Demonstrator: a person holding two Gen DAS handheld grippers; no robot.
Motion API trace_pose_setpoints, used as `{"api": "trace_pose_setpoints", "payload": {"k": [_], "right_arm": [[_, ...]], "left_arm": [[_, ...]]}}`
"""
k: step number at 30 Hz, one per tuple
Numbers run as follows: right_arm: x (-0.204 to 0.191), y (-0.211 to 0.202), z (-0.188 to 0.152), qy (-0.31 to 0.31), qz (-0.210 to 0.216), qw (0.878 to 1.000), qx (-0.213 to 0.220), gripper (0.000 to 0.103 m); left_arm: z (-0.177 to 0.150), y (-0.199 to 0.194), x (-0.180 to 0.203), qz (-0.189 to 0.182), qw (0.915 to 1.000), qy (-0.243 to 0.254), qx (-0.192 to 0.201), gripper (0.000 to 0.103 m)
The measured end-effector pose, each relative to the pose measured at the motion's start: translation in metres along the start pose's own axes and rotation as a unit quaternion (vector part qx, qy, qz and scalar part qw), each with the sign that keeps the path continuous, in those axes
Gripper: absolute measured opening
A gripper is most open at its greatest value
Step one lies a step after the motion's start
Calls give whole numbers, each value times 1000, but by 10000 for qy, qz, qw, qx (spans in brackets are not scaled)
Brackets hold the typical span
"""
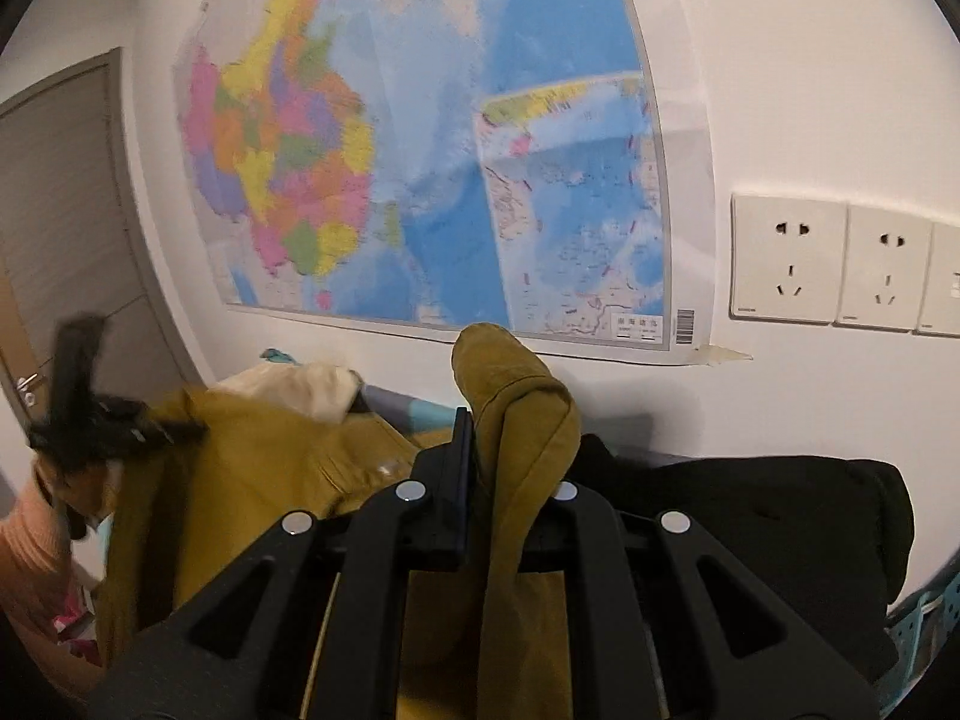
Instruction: Fold large clothes
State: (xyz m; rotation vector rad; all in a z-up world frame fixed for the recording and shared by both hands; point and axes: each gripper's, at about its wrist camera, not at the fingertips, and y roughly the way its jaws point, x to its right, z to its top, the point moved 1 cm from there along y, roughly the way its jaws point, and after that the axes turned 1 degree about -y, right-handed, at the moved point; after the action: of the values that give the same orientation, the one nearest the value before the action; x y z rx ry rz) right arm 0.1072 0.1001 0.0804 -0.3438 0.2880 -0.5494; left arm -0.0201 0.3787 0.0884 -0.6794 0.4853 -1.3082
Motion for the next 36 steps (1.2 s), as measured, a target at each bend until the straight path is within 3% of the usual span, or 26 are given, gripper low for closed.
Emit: {"api": "trace_pose_setpoints", "payload": {"k": [2, 3, 4, 6, 8, 10, 11, 13, 14, 15, 18, 22, 23, 25, 26, 27, 29, 32, 33, 34, 35, 36], "right_arm": [[7, 25, -1, 86, -48, 9998, -149, 11], [11, 37, -3, 164, -49, 9996, -221, 13], [15, 53, -7, 209, -56, 9992, -343, 13], [23, 88, -21, 144, -309, 9971, -674, 17], [30, 114, -36, 197, -370, 9939, -1020, 22], [34, 132, -51, 285, -463, 9884, -1417, 31], [34, 130, -55, 265, -431, 9885, -1428, 36], [31, 109, -58, 49, -521, 9895, -1349, 50], [32, 92, -59, -55, -608, 9907, -1217, 66], [34, 78, -59, -98, -687, 9914, -1113, 75], [50, 31, -69, -91, -719, 9912, -1111, 79], [63, 13, -100, -219, -946, 9822, -1605, 77], [62, 15, -106, -308, -975, 9794, -1739, 73], [58, 24, -113, -456, -887, 9762, -1923, 51], [56, 27, -113, -573, -877, 9745, -1983, 16], [54, 30, -110, -707, -968, 9716, -2040, 0], [56, 20, -92, -633, -1205, 9755, -1727, 0], [78, -15, -46, -64, -1414, 9869, -773, 0], [84, -22, -38, 73, -1424, 9878, -630, 1], [87, -27, -34, 213, -1134, 9913, -628, 4], [84, -24, -37, 188, -940, 9922, -791, 14], [78, -20, -43, 63, -936, 9909, -961, 42]], "left_arm": [[17, 6, -3, 351, 9992, 129, 126, 3], [23, 21, -6, 669, 9975, 201, 92, 3], [32, 28, -2, 746, 9970, 191, 5, 3], [19, 70, -9, 1066, 9929, 271, -444, 4], [6, 120, -11, 1484, 9832, 415, -977, 5], [-10, 146, -10, 1788, 9748, 624, -1175, 8], [-17, 156, -10, 1950, 9707, 719, -1203, 9], [-28, 156, -12, 1956, 9711, 759, -1141, 11], [-29, 154, -14, 1954, 9712, 790, -1115, 16], [-30, 152, -18, 1945, 9716, 806, -1084, 20], [-31, 151, -29, 1706, 9763, 757, -1095, 25], [-36, 152, -29, 1511, 9788, 806, -1124, 25], [-37, 153, -28, 1502, 9786, 839, -1129, 24], [-37, 151, -19, 1535, 9776, 875, -1144, 24], [-37, 152, -18, 1566, 9770, 877, -1152, 24], [-37, 150, -18, 1572, 9771, 848, -1155, 24], [-35, 140, -16, 1547, 9784, 763, -1139, 29], [-33, 106, -19, 1378, 9848, 634, -847, 39], [-34, 96, -19, 1332, 9863, 605, -760, 41], [-37, 82, -19, 1208, 9889, 541, -670, 48], [-41, 70, -19, 1042, 9917, 475, -592, 52], [-46, 60, -17, 943, 9930, 473, -538, 52]]}}
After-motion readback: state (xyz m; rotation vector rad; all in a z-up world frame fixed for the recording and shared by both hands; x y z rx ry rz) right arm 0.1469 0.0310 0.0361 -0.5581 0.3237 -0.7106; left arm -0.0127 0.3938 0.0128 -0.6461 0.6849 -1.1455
